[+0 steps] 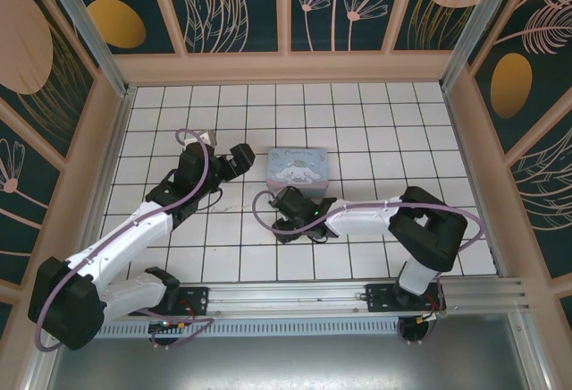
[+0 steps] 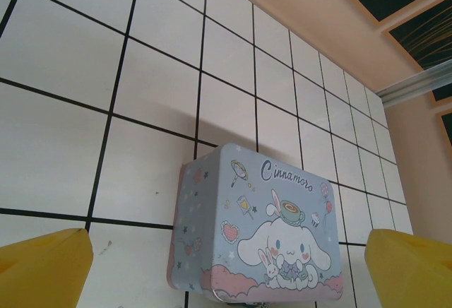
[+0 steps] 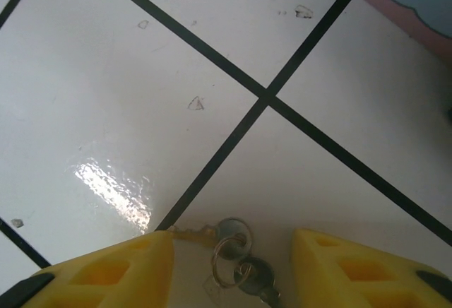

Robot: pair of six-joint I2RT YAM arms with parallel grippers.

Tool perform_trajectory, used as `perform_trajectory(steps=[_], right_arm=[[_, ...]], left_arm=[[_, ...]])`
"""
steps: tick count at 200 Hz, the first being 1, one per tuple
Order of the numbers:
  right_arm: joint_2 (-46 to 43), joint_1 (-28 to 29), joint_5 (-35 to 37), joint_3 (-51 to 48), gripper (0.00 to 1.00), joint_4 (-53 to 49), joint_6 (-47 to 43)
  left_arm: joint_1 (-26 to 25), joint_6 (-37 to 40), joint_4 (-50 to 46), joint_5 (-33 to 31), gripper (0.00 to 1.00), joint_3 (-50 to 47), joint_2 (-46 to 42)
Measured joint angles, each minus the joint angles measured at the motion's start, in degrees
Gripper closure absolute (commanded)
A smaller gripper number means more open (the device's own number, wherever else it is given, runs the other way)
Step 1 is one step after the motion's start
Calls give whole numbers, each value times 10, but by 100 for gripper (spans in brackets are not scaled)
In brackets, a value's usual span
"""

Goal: Unlock a padlock with a key

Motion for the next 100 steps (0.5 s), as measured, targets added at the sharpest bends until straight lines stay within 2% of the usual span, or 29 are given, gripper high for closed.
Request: perform_trajectory(steps=[100], right_arm=[[40, 33, 57, 52, 68, -48, -22]], left_arm=[[0, 0, 0, 2, 1, 0, 0]])
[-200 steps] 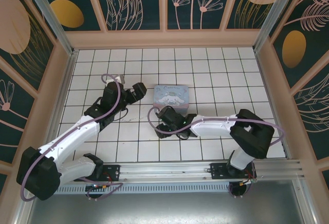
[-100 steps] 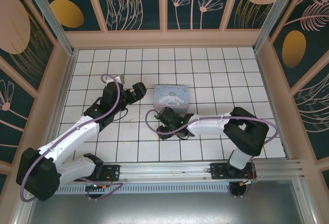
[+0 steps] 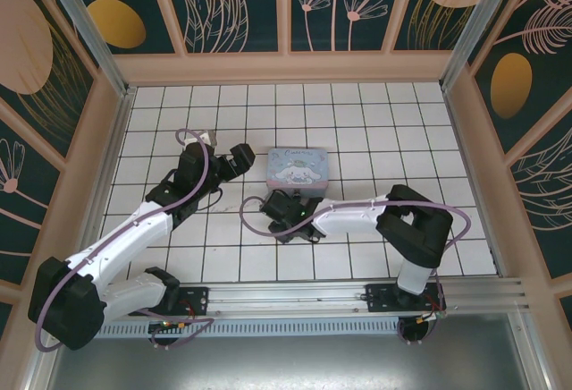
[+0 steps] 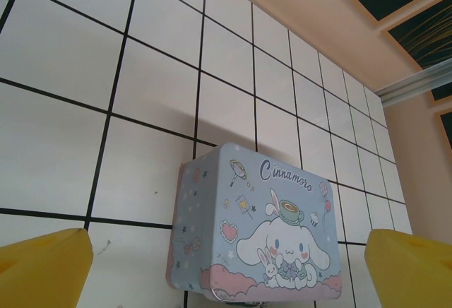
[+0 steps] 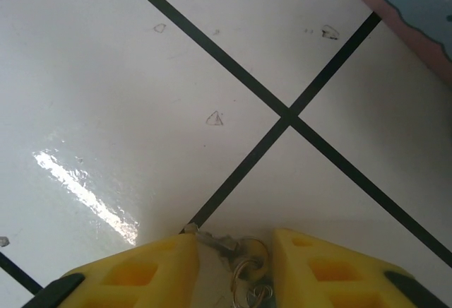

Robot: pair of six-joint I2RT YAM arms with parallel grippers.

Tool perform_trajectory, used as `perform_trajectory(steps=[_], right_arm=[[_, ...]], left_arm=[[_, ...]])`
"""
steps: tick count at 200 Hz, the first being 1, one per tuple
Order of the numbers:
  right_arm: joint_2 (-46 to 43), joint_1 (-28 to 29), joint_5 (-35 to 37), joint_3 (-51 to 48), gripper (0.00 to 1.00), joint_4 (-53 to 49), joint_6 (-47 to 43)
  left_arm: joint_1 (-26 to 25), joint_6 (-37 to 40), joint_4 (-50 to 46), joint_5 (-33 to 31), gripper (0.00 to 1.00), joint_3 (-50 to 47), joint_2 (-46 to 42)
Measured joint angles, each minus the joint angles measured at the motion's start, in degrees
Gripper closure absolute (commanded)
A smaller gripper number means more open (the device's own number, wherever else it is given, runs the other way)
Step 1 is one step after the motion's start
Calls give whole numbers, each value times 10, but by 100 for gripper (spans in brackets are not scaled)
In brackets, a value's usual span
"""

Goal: Unlock a padlock with a key

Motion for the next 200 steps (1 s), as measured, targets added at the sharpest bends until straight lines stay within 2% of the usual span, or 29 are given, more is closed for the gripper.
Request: perform_trajectory(steps=[10, 28, 158, 200], right_arm=[[0, 1, 0, -1, 67, 2, 0], [-3, 1, 2, -9, 60, 13, 6], [-26, -1, 2, -52, 65, 70, 24], [-26, 0, 3, -53, 64, 69, 24]], left_arm=[[0, 0, 0, 0, 1, 0, 0], [0, -2, 0, 3, 1, 0, 0], [0, -9, 0, 4, 1, -2, 0], [0, -9, 0, 6, 1, -2, 0]])
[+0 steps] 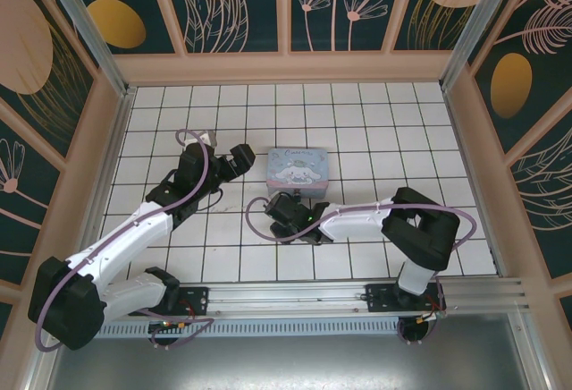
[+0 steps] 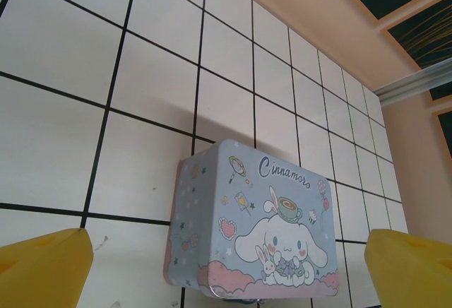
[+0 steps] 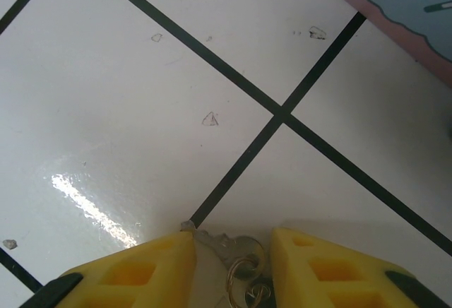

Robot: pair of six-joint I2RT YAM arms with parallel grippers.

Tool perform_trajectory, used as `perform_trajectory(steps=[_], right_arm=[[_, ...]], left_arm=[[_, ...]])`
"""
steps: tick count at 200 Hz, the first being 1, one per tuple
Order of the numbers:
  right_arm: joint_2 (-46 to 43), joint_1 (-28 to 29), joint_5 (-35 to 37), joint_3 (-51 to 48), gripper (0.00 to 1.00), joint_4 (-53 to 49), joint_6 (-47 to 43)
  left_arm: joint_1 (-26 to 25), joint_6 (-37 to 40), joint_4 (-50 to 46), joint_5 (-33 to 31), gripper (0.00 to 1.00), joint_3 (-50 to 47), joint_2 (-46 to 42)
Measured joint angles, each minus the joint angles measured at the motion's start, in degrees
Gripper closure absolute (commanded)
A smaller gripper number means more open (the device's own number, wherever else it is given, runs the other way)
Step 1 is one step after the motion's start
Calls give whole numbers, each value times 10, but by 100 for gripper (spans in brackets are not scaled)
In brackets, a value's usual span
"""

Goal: Unlock a padlock with a key

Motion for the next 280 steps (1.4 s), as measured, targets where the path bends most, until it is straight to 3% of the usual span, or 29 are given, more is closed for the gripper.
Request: perform_trajectory(steps=[43, 74, 158, 197, 235, 280], right_arm=[[-1, 4, 9, 0, 64, -3, 0], [-3, 4, 10, 0, 69, -7, 1], [-8, 5, 10, -1, 69, -18, 2], [-8, 5, 3, -2, 79, -14, 5], [-8, 6, -3, -3, 100, -9, 7], [-13, 3, -9, -15, 100, 20, 20]], left_arm=[[0, 0, 0, 6, 1, 0, 0], [0, 0, 5, 6, 1, 0, 0], [0, -2, 13, 6, 1, -1, 0], [0, -4, 13, 6, 1, -1, 0], [0, -6, 17, 7, 1, -8, 3], [0, -9, 22, 14, 1, -17, 7]])
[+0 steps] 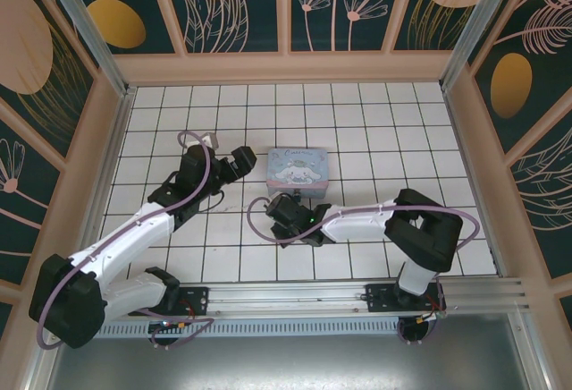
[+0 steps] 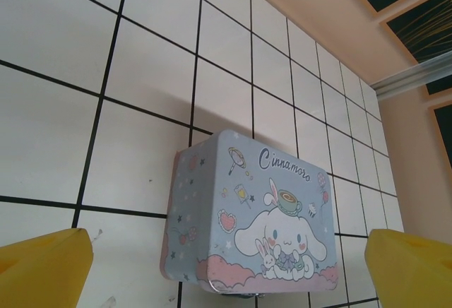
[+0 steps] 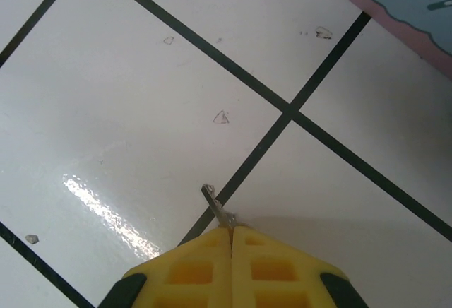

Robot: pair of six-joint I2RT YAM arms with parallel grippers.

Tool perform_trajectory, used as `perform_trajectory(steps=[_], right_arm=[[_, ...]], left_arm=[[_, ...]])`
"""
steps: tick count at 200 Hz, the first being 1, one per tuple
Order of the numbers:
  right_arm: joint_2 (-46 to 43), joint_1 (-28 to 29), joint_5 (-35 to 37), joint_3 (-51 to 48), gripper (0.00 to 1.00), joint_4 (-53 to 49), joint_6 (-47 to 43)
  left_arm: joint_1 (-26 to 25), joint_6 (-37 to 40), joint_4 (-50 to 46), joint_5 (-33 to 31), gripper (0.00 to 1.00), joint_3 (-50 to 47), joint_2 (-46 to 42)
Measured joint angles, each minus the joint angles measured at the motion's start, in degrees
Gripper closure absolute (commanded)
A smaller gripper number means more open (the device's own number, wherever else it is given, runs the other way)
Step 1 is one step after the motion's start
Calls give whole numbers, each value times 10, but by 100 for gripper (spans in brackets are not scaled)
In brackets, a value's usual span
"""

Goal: Unlock a padlock with a key

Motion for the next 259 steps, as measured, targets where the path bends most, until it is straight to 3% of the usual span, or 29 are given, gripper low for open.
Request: perform_trajectory(steps=[166, 213, 259], right_arm=[[-156, -32, -40, -105, 100, 44, 104], [-152, -36, -40, -106, 100, 51, 114], [-82, -32, -43, -73, 99, 61, 117]], left_arm=[[0, -4, 35, 40, 1, -38, 12], [0, -13, 43, 53, 1, -55, 17], [0, -15, 50, 53, 1, -57, 18]])
